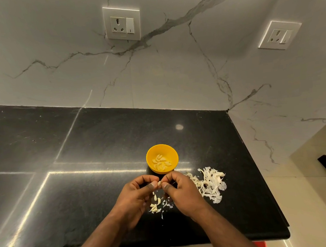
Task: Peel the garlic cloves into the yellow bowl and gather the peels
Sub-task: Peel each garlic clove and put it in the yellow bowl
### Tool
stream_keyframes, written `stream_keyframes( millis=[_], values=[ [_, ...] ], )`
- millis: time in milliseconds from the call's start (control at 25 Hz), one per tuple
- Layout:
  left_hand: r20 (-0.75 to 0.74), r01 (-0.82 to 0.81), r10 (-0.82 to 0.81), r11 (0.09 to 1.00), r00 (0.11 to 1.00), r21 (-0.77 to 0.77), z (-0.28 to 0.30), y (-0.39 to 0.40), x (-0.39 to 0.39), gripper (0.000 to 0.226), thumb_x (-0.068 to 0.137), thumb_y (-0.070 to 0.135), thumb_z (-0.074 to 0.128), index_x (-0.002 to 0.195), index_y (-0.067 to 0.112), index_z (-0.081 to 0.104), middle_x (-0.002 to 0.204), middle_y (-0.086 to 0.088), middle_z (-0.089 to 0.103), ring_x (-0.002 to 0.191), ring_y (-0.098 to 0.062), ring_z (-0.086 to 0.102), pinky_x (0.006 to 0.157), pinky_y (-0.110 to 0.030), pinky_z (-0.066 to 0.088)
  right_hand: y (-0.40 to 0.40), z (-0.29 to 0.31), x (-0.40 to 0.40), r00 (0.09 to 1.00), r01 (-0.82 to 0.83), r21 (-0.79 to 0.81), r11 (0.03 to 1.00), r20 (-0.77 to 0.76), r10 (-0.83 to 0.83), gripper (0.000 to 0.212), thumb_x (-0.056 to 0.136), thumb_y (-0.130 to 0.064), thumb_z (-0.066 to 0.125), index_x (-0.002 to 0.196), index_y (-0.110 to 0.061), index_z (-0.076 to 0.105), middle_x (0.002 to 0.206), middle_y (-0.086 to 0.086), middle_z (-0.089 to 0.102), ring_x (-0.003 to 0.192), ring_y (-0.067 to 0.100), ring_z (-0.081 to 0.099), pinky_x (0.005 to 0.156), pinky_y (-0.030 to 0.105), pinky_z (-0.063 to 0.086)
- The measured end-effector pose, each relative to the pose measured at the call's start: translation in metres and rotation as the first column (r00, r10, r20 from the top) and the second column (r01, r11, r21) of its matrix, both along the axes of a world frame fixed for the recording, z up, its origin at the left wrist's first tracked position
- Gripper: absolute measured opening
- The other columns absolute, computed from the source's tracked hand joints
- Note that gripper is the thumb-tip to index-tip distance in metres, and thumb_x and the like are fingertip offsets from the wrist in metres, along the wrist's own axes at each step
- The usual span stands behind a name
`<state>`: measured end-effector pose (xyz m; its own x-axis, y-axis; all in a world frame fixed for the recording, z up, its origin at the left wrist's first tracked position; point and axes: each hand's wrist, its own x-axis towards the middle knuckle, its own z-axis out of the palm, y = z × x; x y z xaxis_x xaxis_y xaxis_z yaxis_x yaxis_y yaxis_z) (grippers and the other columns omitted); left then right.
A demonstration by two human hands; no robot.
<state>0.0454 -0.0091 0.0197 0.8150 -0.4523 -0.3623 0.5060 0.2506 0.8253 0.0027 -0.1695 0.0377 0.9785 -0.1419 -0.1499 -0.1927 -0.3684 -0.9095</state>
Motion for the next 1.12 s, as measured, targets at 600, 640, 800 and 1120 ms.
stream_keyframes(
  millis=[600, 640, 800, 1120],
  values=[
    [0.138, -0.066, 0.038, 0.977, 0.99, 0.202, -0.003, -0.001, -0.002, 0.015, 0.085, 0.002, 0.074, 0.099, -0.002, 0.068, 0.076, -0.012, 0.069, 0.06, -0.014, 0.064, 0.052, -0.022, 0.049, -0.004, -0.004, 0.0, 0.999, 0.008, 0.083, 0.997, -0.035, -0.005, 0.012, 0.094, -0.02, 0.065, 0.085, -0.021, 0.072, 0.073, -0.002, 0.071, 0.07, 0.009, 0.065, 0.068, 0.031, 0.055],
    [0.122, -0.057, 0.035, 0.982, 0.992, 0.181, -0.001, -0.001, -0.003, 0.014, 0.086, 0.0, 0.071, 0.099, -0.004, 0.067, 0.074, -0.012, 0.069, 0.058, -0.013, 0.064, 0.051, -0.022, 0.049, -0.004, -0.004, -0.001, 0.999, -0.018, 0.087, 0.996, -0.041, 0.022, 0.013, 0.096, -0.019, 0.062, 0.085, -0.022, 0.069, 0.073, -0.001, 0.069, 0.07, 0.012, 0.065, 0.068, 0.033, 0.055],
    [0.014, -0.004, 0.003, 0.998, 1.0, 0.067, 0.0, 0.001, -0.002, 0.014, 0.089, -0.001, 0.065, 0.103, -0.004, 0.066, 0.082, -0.018, 0.069, 0.066, -0.021, 0.068, 0.059, -0.03, 0.054, -0.003, -0.002, -0.001, 0.994, -0.095, 0.148, 0.984, -0.047, 0.103, 0.017, 0.101, -0.015, 0.054, 0.088, -0.02, 0.064, 0.071, -0.003, 0.066, 0.068, 0.011, 0.06, 0.065, 0.029, 0.05],
    [-0.06, 0.011, -0.012, 1.0, 0.998, -0.003, 0.001, 0.001, -0.001, 0.018, 0.085, 0.0, 0.065, 0.103, -0.001, 0.066, 0.079, -0.013, 0.066, 0.055, -0.011, 0.056, 0.045, -0.019, 0.043, -0.003, -0.004, 0.0, 0.999, -0.049, 0.146, 0.988, -0.016, 0.052, 0.013, 0.098, -0.018, 0.058, 0.087, -0.018, 0.066, 0.07, -0.001, 0.065, 0.066, 0.014, 0.058, 0.064, 0.034, 0.05]
  ],
)
